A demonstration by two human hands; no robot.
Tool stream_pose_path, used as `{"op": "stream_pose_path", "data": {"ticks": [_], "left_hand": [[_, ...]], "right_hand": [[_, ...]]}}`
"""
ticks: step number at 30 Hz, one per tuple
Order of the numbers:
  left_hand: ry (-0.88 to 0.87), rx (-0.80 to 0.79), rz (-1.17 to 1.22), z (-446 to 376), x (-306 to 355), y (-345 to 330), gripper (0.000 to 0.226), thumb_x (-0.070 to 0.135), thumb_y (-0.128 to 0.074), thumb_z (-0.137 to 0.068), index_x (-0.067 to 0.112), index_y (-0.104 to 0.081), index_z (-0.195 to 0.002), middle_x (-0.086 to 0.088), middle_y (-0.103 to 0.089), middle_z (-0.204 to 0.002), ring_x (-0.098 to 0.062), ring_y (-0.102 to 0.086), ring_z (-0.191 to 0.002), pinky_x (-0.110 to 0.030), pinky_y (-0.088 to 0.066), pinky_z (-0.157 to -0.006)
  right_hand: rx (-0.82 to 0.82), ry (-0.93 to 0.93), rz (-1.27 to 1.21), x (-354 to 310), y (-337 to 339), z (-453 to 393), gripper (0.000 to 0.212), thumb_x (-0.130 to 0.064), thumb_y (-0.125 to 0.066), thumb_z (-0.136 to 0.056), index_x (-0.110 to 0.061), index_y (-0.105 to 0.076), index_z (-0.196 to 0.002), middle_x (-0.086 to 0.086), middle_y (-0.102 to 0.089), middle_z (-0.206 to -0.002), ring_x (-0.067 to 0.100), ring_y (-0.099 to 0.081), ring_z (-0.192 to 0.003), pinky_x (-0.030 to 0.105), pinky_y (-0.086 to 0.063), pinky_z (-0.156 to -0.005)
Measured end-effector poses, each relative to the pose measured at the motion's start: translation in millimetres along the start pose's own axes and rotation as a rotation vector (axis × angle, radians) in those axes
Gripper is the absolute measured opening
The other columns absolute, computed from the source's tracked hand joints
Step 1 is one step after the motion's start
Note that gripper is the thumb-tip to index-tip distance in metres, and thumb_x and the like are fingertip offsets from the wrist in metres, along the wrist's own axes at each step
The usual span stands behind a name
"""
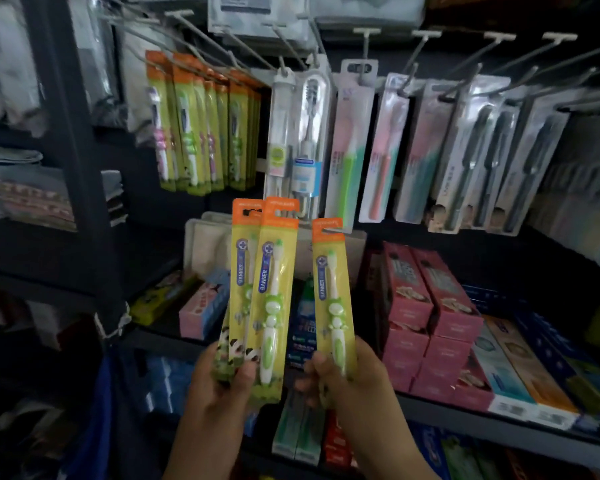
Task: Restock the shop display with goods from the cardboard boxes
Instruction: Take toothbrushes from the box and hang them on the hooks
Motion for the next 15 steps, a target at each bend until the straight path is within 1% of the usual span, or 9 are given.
{"op": "stream_pose_path", "data": {"ticks": [3,5,7,9,11,12,13,14,15], "left_hand": [[-0.042,0.004,-0.009,-17,14,13,0.031,0.048,-0.074,-0.072,0.041,-0.063,-0.100,0.012,-0.073,-0.096,-0.023,-0.065,-0.101,-0.057,-0.046,-0.096],[-0.036,0.024,-0.009,-30,15,25,0.030,0.040,-0.075,-0.074,0.037,-0.062,-0.101,0.011,-0.073,-0.096,-0.024,-0.065,-0.102,-0.057,-0.045,-0.098],[-0.027,0.030,0.022,-42,16,31,0.035,0.042,-0.077,-0.071,0.035,-0.062,-0.101,0.009,-0.073,-0.095,-0.024,-0.065,-0.101,-0.055,-0.046,-0.097],[-0.039,0.046,0.029,-52,19,39,0.037,0.042,-0.078,-0.069,0.035,-0.061,-0.102,0.009,-0.073,-0.093,-0.024,-0.067,-0.098,-0.051,-0.049,-0.092],[-0.020,0.051,0.040,-60,18,43,0.019,0.021,-0.064,-0.085,0.031,-0.060,-0.101,0.008,-0.074,-0.087,-0.023,-0.068,-0.091,-0.048,-0.050,-0.087],[-0.016,0.053,0.040,-63,18,46,0.021,0.011,-0.058,-0.089,0.029,-0.060,-0.100,0.007,-0.074,-0.084,-0.020,-0.069,-0.084,-0.045,-0.051,-0.083],[-0.015,0.056,0.038,-64,18,48,0.023,0.009,-0.059,-0.089,0.029,-0.060,-0.099,0.005,-0.074,-0.084,-0.016,-0.071,-0.078,-0.043,-0.052,-0.078],[-0.024,0.048,0.038,-66,20,48,0.023,0.013,-0.067,-0.084,0.030,-0.061,-0.098,0.003,-0.074,-0.086,-0.011,-0.071,-0.073,-0.040,-0.054,-0.073],[-0.030,0.047,0.044,-66,24,48,0.031,0.025,-0.080,-0.071,0.032,-0.061,-0.096,0.003,-0.074,-0.087,-0.008,-0.071,-0.071,-0.037,-0.056,-0.066]], "right_hand": [[0.000,0.003,-0.025,-5,-14,-14,0.008,-0.017,-0.052,-0.097,-0.016,-0.055,-0.104,0.000,-0.068,-0.068,0.017,-0.064,-0.056,0.024,-0.049,-0.052],[0.004,-0.010,-0.016,-5,-23,-23,0.009,-0.018,-0.051,-0.098,-0.013,-0.054,-0.105,0.001,-0.067,-0.067,0.018,-0.060,-0.052,0.026,-0.047,-0.049],[0.008,-0.005,-0.012,-5,-32,-31,0.008,-0.014,-0.049,-0.099,-0.010,-0.053,-0.104,0.003,-0.066,-0.065,0.019,-0.055,-0.047,0.027,-0.044,-0.045],[0.003,-0.010,-0.036,-6,-39,-38,0.006,-0.012,-0.047,-0.099,-0.010,-0.052,-0.102,0.004,-0.065,-0.064,0.020,-0.051,-0.044,0.027,-0.041,-0.043],[-0.010,-0.022,-0.055,-7,-45,-42,0.006,-0.010,-0.045,-0.100,-0.012,-0.051,-0.101,0.005,-0.066,-0.064,0.021,-0.050,-0.043,0.027,-0.040,-0.042],[-0.016,-0.027,-0.066,-8,-47,-43,0.008,-0.010,-0.044,-0.100,-0.012,-0.051,-0.101,0.006,-0.066,-0.064,0.021,-0.050,-0.043,0.027,-0.040,-0.042],[-0.019,-0.036,-0.081,-9,-48,-44,0.010,-0.010,-0.042,-0.101,-0.013,-0.051,-0.101,0.006,-0.066,-0.064,0.022,-0.051,-0.043,0.027,-0.040,-0.042],[-0.023,-0.043,-0.101,-8,-50,-45,0.013,-0.009,-0.040,-0.102,-0.014,-0.052,-0.102,0.007,-0.066,-0.064,0.022,-0.051,-0.043,0.027,-0.040,-0.043],[-0.026,-0.054,-0.115,-10,-52,-46,0.016,-0.009,-0.038,-0.102,-0.014,-0.052,-0.103,0.009,-0.066,-0.065,0.022,-0.051,-0.043,0.027,-0.041,-0.043]]}}
Point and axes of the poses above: each hand's wrist, its own z-axis away from the middle knuckle, its own y-axis out of the back of the hand, x = y × z, the point moved 7 cm from there along -z, towards the middle knuckle
